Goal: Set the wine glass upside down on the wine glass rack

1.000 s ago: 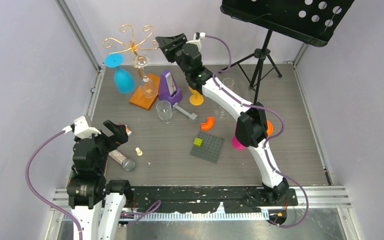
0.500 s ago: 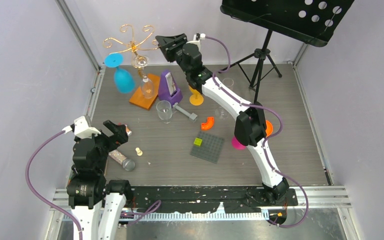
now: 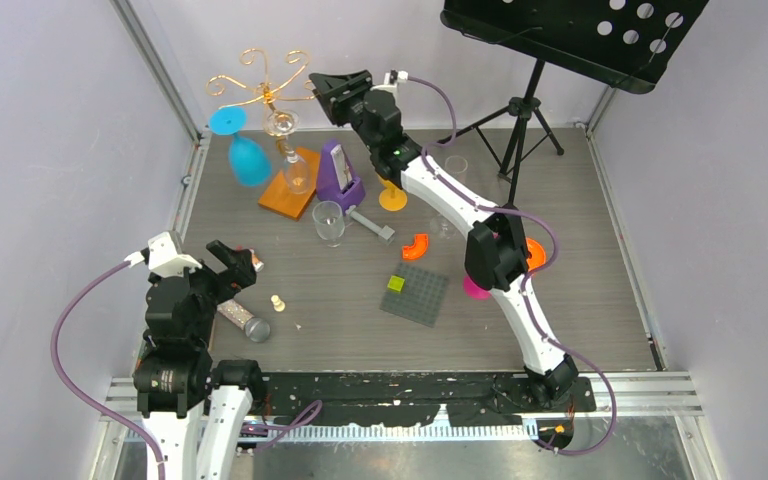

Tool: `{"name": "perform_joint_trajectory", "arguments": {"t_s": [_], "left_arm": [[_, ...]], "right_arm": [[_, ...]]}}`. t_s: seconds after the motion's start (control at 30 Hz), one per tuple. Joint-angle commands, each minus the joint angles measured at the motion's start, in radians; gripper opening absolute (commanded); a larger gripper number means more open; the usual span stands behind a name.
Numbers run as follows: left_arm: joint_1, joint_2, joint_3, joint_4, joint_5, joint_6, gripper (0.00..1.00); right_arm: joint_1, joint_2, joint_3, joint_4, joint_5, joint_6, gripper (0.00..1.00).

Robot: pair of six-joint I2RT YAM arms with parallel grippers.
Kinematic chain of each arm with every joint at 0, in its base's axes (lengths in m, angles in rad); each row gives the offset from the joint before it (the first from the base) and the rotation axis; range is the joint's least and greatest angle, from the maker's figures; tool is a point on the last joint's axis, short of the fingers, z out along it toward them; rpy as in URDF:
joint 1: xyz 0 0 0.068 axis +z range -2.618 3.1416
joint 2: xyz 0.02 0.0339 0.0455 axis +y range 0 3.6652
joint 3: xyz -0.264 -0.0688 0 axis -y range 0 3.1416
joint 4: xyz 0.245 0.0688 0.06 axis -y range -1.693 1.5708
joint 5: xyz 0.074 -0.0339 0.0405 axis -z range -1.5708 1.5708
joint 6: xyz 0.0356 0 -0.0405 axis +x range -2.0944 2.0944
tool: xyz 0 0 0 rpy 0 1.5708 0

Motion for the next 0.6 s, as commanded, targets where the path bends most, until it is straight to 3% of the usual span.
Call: {"name": "perform_joint_trajectory", "arguments": {"t_s": [0.0,0.33,0.57], "left_arm": [[-0.003,0.000,0.008,0.026,-0.007,-0.002,0.96],[-0.003,0.001,0.008,0.027,-0.006,-0.005,0.95],[-0.003,-0.002,0.008,0.025,-0.007,-0.003,0.95]], "right_arm": [[-0.002,0.026,0.075,0.034,-0.026,0.030,0.50],[-0.002,0.047,0.107,0.029,-0.040,0.028,0.48],[0.000,0.064,0.142,0.026,-0.053,0.032,0.38]]}}
